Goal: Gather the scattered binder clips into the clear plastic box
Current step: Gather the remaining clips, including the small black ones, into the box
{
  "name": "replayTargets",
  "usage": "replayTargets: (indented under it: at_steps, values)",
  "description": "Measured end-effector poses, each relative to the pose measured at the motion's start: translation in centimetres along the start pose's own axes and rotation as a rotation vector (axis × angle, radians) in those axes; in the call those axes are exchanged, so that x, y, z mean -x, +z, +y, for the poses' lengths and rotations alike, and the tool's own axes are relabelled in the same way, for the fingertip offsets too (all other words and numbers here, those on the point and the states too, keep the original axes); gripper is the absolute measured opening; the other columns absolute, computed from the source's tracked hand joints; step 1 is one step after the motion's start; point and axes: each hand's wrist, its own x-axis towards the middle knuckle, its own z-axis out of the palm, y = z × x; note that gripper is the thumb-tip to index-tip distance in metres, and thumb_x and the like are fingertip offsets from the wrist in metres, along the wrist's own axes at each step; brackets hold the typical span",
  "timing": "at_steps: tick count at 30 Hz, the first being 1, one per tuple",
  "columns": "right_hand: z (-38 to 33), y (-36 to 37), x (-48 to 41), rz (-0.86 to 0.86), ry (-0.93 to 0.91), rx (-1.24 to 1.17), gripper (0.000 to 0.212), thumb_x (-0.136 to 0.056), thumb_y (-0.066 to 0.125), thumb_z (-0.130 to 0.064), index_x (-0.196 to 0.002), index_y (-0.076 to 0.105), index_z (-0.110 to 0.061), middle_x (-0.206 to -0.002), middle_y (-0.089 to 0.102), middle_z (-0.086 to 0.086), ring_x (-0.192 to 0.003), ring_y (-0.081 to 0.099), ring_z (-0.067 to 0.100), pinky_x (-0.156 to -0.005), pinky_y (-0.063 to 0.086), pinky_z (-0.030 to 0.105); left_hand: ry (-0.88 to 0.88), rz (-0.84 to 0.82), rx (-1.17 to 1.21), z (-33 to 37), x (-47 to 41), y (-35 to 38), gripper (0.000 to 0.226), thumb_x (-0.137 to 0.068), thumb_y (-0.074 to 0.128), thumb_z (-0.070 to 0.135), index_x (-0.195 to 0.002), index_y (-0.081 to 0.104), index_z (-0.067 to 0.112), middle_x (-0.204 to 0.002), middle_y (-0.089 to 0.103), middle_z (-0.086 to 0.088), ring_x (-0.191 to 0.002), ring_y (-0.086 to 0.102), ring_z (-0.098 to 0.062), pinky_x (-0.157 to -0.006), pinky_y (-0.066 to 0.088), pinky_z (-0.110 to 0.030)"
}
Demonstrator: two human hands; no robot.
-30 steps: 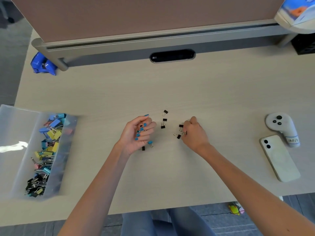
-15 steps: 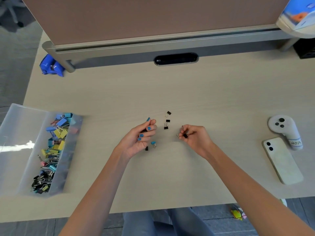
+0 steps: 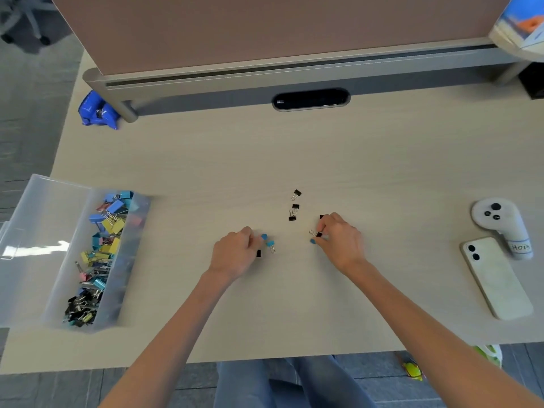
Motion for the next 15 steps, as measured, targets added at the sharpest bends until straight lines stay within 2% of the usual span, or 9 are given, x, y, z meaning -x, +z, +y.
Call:
replayTargets:
  at_steps: [3, 5, 8, 10, 12, 15]
  values:
    - [-0.3, -0.2, -0.1, -0.016, 0.01, 0.037, 0.017, -0.088, 0.065, -0.026, -0.1, 0.059, -0.016, -0.107, 0.055, -0.003, -0.088, 0.06, 0.023, -0.064, 0.032, 0.027, 0.046, -0.021, -0.254, 0.1, 0.5, 0.6, 0.047, -0.09, 0.045, 0.057, -0.095, 0.051, 0.011, -0.085, 0.063, -0.002, -0.083, 0.059, -0.027, -0.066, 0.04, -0.033]
    - [-0.4, -0.2, -0.2, -0.032, 0.016, 0.053, 0.015, -0.088, 0.064, -0.024, -0.098, 0.059, -0.015, -0.105, 0.056, -0.002, -0.089, 0.06, 0.024, -0.065, 0.033, 0.027, 0.067, -0.035, -0.316, 0.1, 0.7, 1.0, 0.049, -0.089, 0.049, 0.056, -0.104, 0.047, 0.009, -0.093, 0.065, -0.004, -0.09, 0.062, -0.029, -0.066, 0.039, -0.033]
    - [-0.3, 0.0, -0.5, -0.073, 0.044, -0.035, 0.009, -0.085, 0.064, -0.017, -0.09, 0.058, -0.018, -0.092, 0.06, -0.004, -0.084, 0.059, 0.022, -0.064, 0.036, 0.028, 0.107, -0.017, -0.279, -0.2, 0.7, 1.3, 0.041, -0.094, 0.051, 0.043, -0.11, 0.04, 0.007, -0.094, 0.066, -0.007, -0.087, 0.063, -0.031, -0.066, 0.041, -0.034]
    - [-0.1, 0.2, -0.6, -0.12, 0.079, -0.321, 0.011, -0.084, 0.065, -0.011, -0.089, 0.059, -0.02, -0.08, 0.058, -0.005, -0.073, 0.054, 0.015, -0.06, 0.038, 0.023, 0.135, -0.003, -0.22, -0.4, 0.8, 1.4, 0.033, -0.096, 0.049, 0.035, -0.11, 0.037, 0.008, -0.091, 0.067, -0.007, -0.083, 0.062, -0.032, -0.067, 0.044, -0.036]
    - [-0.2, -0.1, -0.5, -0.21, 0.155, -0.718, 0.012, -0.088, 0.059, -0.003, -0.095, 0.064, -0.012, -0.074, 0.053, -0.003, -0.062, 0.046, 0.01, -0.056, 0.038, 0.015, 0.17, 0.005, -0.19, -0.8, 0.6, 1.6, 0.029, -0.097, 0.047, 0.035, -0.109, 0.037, 0.01, -0.089, 0.066, -0.006, -0.079, 0.061, -0.033, -0.066, 0.044, -0.036]
    - [-0.4, -1.0, -0.4, -0.35, 0.301, -1.19, 0.017, -0.094, 0.048, -0.002, -0.094, 0.065, -0.002, -0.075, 0.051, 0.001, -0.059, 0.043, 0.012, -0.052, 0.04, 0.018, 0.227, 0.027, -0.21, -1.1, 0.5, 1.6, 0.026, -0.099, 0.044, 0.037, -0.106, 0.038, 0.013, -0.083, 0.065, -0.005, -0.074, 0.06, -0.032, -0.063, 0.041, -0.036]
